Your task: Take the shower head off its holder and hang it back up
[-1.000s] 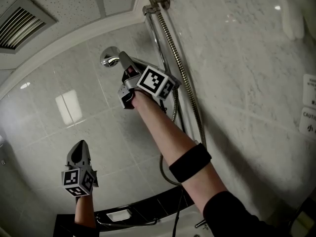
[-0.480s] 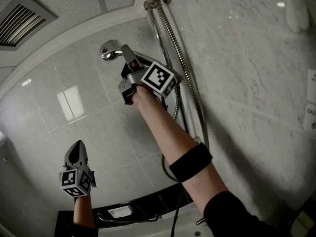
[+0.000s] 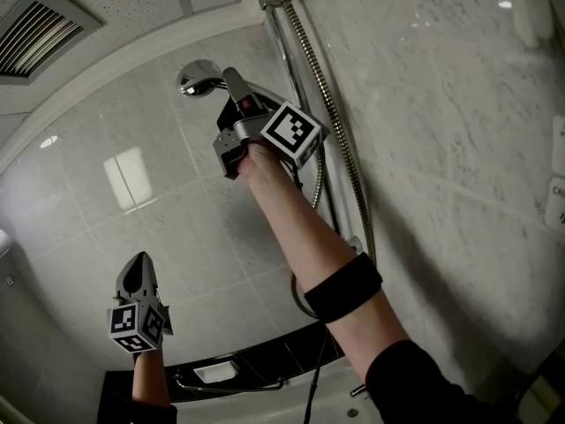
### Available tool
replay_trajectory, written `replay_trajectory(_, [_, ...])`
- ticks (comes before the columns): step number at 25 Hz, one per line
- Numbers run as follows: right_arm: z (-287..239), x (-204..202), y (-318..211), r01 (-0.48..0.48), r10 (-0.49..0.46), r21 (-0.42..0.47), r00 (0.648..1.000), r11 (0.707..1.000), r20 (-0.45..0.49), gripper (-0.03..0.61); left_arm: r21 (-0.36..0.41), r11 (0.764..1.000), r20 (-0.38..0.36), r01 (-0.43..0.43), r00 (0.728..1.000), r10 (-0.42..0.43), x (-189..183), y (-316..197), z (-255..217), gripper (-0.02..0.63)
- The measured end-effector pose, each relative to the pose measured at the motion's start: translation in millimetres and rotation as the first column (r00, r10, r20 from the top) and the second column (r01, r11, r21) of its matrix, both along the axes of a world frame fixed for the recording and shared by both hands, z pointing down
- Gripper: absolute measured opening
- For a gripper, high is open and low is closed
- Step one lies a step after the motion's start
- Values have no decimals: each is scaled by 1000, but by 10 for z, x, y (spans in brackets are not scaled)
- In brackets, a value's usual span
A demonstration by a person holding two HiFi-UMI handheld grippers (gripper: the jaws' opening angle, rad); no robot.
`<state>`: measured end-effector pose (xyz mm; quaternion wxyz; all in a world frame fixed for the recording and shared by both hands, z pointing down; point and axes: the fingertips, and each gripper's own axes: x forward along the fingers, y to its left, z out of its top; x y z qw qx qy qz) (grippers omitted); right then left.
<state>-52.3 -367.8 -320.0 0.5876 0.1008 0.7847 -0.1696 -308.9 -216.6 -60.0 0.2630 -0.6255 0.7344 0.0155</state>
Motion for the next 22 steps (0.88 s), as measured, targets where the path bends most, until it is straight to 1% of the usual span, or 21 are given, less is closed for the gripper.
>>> replay_trajectory(5, [17,4,-2,10,-10,-17,1000,1000,-3,141,-3,1000,-10,8,1000,-8,-48,53,49,0])
replay_trajectory(11, [25,10,2,67,-65,-70,998,995,26,144,-4,1000,-15,7,1000,-7,-63,111,81,0])
replay_trajectory(13, [55,8,-43,47,-45,-107,999,993,17,141,-4,1000,-14,7,1000,-7,-57,133,85,0])
replay_trajectory(14, [71,8,-65,33,-32,-127,999,991,10,151,-4,1000,-13,6,1000,-6,-51,143,85,0])
replay_trajectory(18, [97,27,-45,55,-51,-150,998,987,27,161,-2,1000,-13,4,1000,-4,-44,178,77,0])
replay_trajectory(20, [180,68,-115,27,-24,-177,1000,984,21,174,-3,1000,-15,0,1000,0,-28,179,83,0])
replay_trajectory(22, [312,117,-229,-41,37,-199,999,979,-23,197,-7,1000,-15,-8,1000,8,8,166,105,0])
